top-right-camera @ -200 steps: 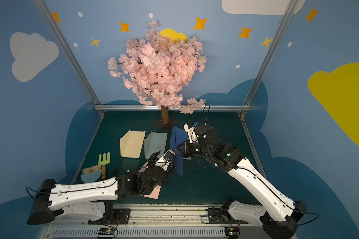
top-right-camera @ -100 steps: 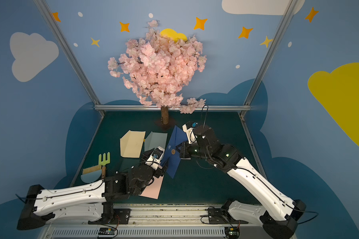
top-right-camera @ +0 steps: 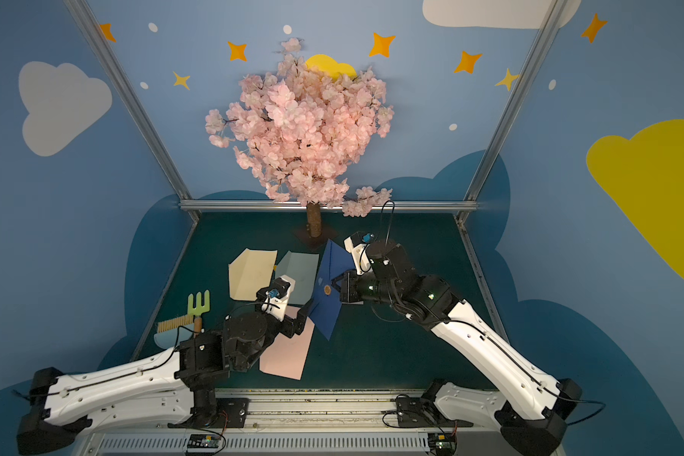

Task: Open the envelope
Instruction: Open the envelope flap on the envelope.

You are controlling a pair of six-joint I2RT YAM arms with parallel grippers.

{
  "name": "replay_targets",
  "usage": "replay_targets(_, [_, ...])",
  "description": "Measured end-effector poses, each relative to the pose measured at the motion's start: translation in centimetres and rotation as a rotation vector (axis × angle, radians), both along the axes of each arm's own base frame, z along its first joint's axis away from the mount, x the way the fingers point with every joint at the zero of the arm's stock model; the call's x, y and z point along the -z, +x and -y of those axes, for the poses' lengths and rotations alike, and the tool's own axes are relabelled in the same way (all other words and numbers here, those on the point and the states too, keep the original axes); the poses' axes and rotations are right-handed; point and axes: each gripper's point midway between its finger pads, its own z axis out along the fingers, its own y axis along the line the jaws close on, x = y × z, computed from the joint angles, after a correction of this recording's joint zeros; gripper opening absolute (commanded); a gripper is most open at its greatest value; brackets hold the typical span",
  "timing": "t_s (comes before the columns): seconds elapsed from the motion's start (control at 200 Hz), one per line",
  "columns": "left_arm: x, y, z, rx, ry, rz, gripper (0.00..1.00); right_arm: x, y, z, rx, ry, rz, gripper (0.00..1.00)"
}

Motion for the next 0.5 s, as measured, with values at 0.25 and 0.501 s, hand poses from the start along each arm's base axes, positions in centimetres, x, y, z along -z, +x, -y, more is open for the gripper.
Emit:
replay_targets(0.25, [0.3, -0.4, 0.6, 0.047, -0.007, -0.017, 0.83, 0.1, 0.0, 0.0, 0.000, -0.002, -0.001, 0.00])
replay_targets(0.501, [1.9, -0.3, 1.2, 0.062, 0.050, -0.048, 0.82, 0.1, 0.2, 0.1, 0.006, -0.009, 0.012, 0.00])
